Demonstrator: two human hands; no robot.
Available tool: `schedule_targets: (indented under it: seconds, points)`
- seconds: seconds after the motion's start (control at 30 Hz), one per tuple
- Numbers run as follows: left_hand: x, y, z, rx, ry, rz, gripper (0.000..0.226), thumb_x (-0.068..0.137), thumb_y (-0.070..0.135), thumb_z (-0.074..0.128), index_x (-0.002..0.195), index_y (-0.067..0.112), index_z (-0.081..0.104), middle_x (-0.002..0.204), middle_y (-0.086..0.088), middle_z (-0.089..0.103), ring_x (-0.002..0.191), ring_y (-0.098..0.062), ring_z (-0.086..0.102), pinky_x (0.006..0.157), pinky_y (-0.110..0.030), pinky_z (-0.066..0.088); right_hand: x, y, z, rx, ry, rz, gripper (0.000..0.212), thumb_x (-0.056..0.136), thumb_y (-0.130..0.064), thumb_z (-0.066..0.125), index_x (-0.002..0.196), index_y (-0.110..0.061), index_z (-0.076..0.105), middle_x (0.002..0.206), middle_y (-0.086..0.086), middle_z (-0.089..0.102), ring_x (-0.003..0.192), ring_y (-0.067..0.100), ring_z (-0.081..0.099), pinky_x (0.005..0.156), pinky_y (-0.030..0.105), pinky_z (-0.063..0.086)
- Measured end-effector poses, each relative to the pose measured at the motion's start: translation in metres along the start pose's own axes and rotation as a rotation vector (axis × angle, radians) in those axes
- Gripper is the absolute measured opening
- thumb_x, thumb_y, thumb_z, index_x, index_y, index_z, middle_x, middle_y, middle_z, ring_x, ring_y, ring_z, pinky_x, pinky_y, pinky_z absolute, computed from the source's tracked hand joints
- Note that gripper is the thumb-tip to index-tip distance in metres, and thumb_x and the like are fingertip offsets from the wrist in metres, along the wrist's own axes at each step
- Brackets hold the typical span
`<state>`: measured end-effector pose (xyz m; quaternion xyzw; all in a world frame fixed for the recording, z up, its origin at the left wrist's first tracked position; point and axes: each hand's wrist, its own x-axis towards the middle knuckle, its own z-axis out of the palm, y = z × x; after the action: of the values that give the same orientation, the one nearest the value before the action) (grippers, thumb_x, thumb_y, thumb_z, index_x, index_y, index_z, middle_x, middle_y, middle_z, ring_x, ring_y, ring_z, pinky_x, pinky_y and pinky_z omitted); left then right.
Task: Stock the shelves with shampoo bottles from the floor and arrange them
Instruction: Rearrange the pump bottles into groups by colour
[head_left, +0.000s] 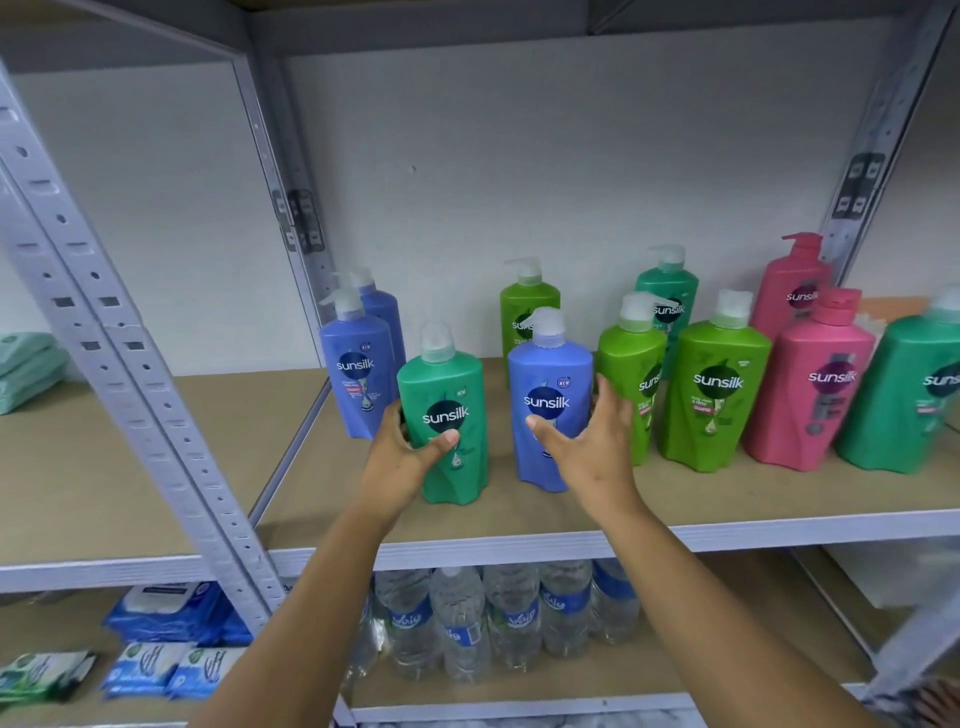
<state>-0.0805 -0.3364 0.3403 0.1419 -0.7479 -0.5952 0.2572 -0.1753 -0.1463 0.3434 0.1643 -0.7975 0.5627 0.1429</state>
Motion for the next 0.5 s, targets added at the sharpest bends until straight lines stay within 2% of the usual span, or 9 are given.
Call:
schedule_targets:
  seconds: [0.07, 0.13, 0.2, 0.27, 0.33, 0.43, 0.5]
  points:
    - [-0.001, 0.001, 0.000, 0.006, 0.002, 0.000, 0.060, 0.077, 0.028, 0.077, 0.129, 0.021, 0.046, 0.120, 0.008, 0.062, 0.105, 0.003, 0.057, 0.085, -0.025, 0.051, 0.002, -0.001, 0.004, -0.017, 0.006, 0.022, 0.080, 0.067, -0.035, 0.084, 0.131, -0.009, 0.043, 0.124, 0.011, 0.041, 0.122, 0.021, 0.035, 0.100, 0.026, 0.032]
    - [-0.001, 0.002, -0.002, 0.014, 0.000, 0.000, 0.060, 0.077, 0.028, 0.077, 0.129, 0.021, 0.046, 0.120, 0.008, 0.061, 0.105, 0.003, 0.056, 0.081, -0.021, 0.050, 0.004, -0.004, 0.005, 0.009, 0.009, 0.058, 0.073, 0.067, -0.031, 0.084, 0.123, -0.006, 0.046, 0.120, 0.010, 0.044, 0.117, 0.021, 0.041, 0.095, 0.026, 0.038]
    - [-0.002, 0.002, -0.004, 0.017, -0.005, -0.001, 0.060, 0.078, 0.027, 0.076, 0.129, 0.020, 0.046, 0.120, 0.008, 0.061, 0.104, 0.004, 0.055, 0.078, -0.017, 0.048, 0.006, -0.007, 0.007, 0.088, -0.009, 0.098, 0.065, 0.068, -0.025, 0.085, 0.114, -0.006, 0.042, 0.110, 0.006, 0.052, 0.103, 0.021, 0.055, 0.082, 0.030, 0.046]
    - [-0.002, 0.002, -0.007, 0.031, -0.008, -0.001, 0.059, 0.078, 0.028, 0.076, 0.128, 0.020, 0.046, 0.120, 0.008, 0.061, 0.106, 0.003, 0.054, 0.080, -0.019, 0.048, 0.006, -0.009, 0.006, 0.156, -0.049, 0.114, 0.063, 0.071, -0.020, 0.083, 0.114, -0.008, 0.038, 0.102, 0.000, 0.055, 0.092, 0.017, 0.058, 0.074, 0.028, 0.045]
    - [-0.002, 0.001, -0.011, 0.041, -0.016, -0.002, 0.058, 0.078, 0.029, 0.076, 0.128, 0.022, 0.046, 0.121, 0.008, 0.060, 0.110, -0.001, 0.053, 0.086, -0.025, 0.049, 0.009, -0.008, 0.006, 0.186, -0.077, 0.109, 0.065, 0.071, -0.018, 0.083, 0.119, -0.009, 0.041, 0.104, -0.003, 0.056, 0.091, 0.014, 0.059, 0.075, 0.026, 0.046]
    - [-0.002, 0.000, -0.020, 0.050, -0.028, -0.006, 0.058, 0.078, 0.033, 0.076, 0.128, 0.026, 0.046, 0.122, 0.009, 0.060, 0.116, -0.008, 0.052, 0.093, -0.033, 0.048, 0.014, -0.005, 0.007, 0.224, -0.157, 0.109, 0.049, 0.072, -0.019, 0.082, 0.109, -0.019, 0.049, 0.103, -0.004, 0.064, 0.089, 0.012, 0.063, 0.072, 0.025, 0.049]
    - [-0.003, 0.000, -0.028, 0.058, -0.027, -0.006, 0.060, 0.077, 0.034, 0.076, 0.130, 0.026, 0.046, 0.123, 0.009, 0.061, 0.116, -0.008, 0.052, 0.094, -0.033, 0.048, 0.016, -0.003, 0.010, 0.255, -0.204, 0.109, 0.044, 0.073, -0.018, 0.082, 0.105, -0.025, 0.052, 0.101, -0.007, 0.066, 0.090, 0.010, 0.065, 0.075, 0.027, 0.052]
